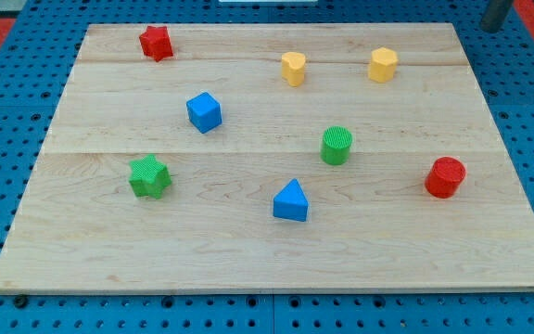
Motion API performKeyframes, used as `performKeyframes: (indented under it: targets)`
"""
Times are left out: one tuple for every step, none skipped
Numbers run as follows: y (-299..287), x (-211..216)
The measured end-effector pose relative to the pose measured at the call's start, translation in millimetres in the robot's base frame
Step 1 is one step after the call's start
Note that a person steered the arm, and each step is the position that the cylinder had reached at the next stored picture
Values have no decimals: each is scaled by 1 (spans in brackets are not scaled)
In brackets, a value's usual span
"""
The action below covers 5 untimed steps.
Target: Move the yellow hexagon towards left
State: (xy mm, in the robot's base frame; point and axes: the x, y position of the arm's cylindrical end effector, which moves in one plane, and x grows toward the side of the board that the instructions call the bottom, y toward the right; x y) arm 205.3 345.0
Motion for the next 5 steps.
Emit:
performKeyframes:
  targets:
    - [0, 4]
    - [-7, 20]
    - [-46, 64]
    - [-101, 76]
    - [-162, 68]
